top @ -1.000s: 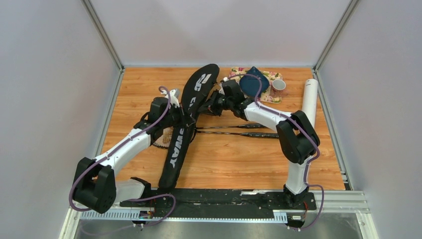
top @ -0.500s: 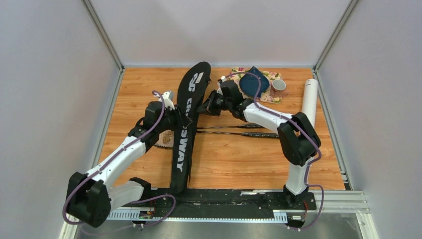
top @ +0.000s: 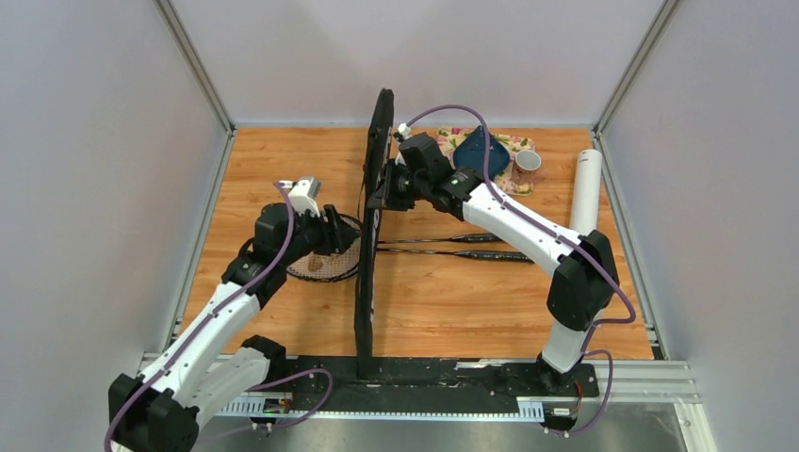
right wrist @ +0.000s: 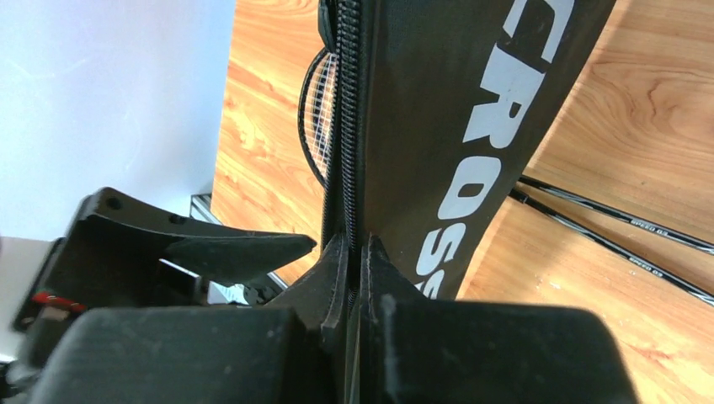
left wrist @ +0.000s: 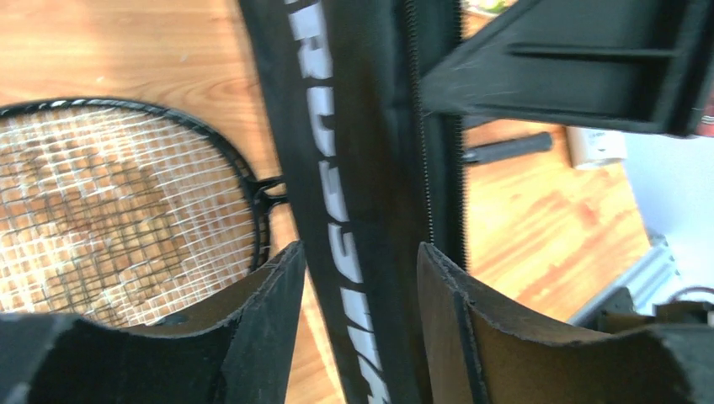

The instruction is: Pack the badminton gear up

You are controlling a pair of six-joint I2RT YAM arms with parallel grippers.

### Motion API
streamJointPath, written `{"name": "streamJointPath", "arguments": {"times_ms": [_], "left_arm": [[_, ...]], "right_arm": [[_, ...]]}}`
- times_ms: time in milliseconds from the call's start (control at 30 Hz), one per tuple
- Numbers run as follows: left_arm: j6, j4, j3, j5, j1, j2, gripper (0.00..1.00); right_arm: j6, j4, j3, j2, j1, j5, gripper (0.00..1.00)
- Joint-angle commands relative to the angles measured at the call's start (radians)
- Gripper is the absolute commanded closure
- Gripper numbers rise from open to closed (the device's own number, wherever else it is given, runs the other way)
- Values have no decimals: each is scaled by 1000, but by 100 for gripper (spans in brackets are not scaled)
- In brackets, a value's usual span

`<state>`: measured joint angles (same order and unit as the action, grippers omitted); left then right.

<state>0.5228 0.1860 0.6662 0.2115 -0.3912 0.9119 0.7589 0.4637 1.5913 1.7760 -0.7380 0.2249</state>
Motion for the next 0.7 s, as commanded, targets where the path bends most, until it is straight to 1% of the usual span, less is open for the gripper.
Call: {"name": "streamJointPath", "arguments": {"times_ms": [0, 100, 133, 167, 267, 300, 333, 400, 467, 600, 667], "left_arm": [[-23, -63, 16, 149, -1, -74, 36], [-12, -66, 19, 164, -5, -65, 36], [-18, -66, 21, 160, -3, -58, 37], [-24, -60, 24, 152, -3, -35, 47], [-38, -31, 55, 155, -5, 19, 58], [-35, -31, 62, 157, -6, 28, 60], [-30, -40, 62, 176, -9, 34, 60], [-29, -65, 58, 193, -23, 38, 47], [-49, -51, 61, 145, -57, 25, 39], [-55, -30, 50, 40, -95, -5, 39], [-72, -31, 55, 3, -147, -2, 42]], "right_arm": [[-69, 69, 45, -49, -17, -84, 100], [-61, 49, 53, -35, -17, -41, 100], [-56, 41, 55, -29, -17, -12, 100], [-52, 35, 53, -27, -17, -4, 100], [-46, 29, 59, -20, -15, 13, 100], [-44, 27, 61, -20, -17, 13, 100], [-46, 27, 61, -20, -14, 10, 100], [-44, 29, 61, -18, -14, 5, 100], [-43, 27, 64, -12, -15, 4, 100], [-50, 30, 68, -4, -14, -1, 100], [-52, 32, 70, 0, -15, 1, 100]]}}
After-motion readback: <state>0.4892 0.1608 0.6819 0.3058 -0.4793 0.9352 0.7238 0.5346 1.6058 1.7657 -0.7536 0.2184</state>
